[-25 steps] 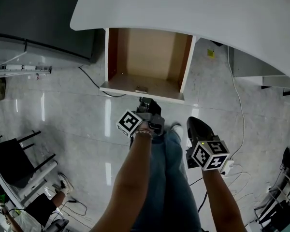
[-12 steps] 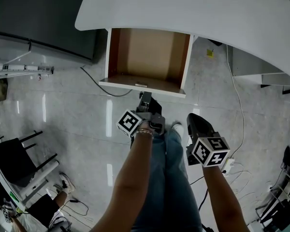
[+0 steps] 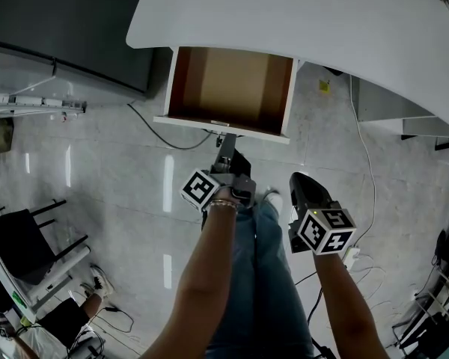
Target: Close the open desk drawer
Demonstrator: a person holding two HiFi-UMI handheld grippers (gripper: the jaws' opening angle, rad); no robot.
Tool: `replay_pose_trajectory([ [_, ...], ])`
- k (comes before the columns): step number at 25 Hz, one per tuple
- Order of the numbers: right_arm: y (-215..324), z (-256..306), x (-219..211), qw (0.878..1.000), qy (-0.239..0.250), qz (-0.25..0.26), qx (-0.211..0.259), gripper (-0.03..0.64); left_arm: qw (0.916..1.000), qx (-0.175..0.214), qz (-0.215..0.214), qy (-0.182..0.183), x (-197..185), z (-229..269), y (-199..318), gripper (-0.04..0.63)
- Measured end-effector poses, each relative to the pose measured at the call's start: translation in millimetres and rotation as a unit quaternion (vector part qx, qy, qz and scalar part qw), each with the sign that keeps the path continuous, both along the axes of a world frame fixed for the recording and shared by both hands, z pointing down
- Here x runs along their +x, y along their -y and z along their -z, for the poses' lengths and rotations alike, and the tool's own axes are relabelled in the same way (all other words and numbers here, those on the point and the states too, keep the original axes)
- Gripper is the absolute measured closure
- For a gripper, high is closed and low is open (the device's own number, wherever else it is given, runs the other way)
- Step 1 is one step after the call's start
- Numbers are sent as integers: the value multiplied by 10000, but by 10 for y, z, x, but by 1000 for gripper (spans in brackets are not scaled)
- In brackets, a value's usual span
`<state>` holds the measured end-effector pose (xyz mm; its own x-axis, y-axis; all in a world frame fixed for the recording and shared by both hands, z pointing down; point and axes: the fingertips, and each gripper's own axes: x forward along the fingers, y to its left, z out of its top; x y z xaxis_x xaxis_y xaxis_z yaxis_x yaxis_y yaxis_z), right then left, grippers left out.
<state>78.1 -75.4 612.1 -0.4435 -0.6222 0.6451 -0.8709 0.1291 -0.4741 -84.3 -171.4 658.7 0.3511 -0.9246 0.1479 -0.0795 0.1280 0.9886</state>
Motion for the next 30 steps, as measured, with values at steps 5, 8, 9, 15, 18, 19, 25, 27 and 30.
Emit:
replay_pose_trajectory([
  [5,46,44,26,10000,-8,38,25,617,9989,458,15,-80,27,288,111,577],
  [8,57,24,41,10000,-8,30,3,618,9994,344,40,-85,41,250,97,577],
  [9,59,18,40,10000,2,30,-2,617,9993,358,45,-85,40,253,98,577],
  [15,34,-33,24,9999,30,64,-82,617,9992,382,63,-40,44,274,106,572],
  [18,36,-46,21,9999,49,79,-105,617,9987,500,22,-59,50,329,114,528],
  [19,44,-52,26,9999,53,83,-113,617,9985,547,8,-78,56,347,124,500],
  [25,101,-78,54,9998,79,76,-136,617,9984,565,-53,-72,111,373,175,500],
  [27,125,-68,53,9999,81,70,-132,617,9986,514,-44,-86,127,371,195,500],
  [30,159,-49,45,9999,89,74,-119,617,9990,433,-48,-100,139,358,221,500],
])
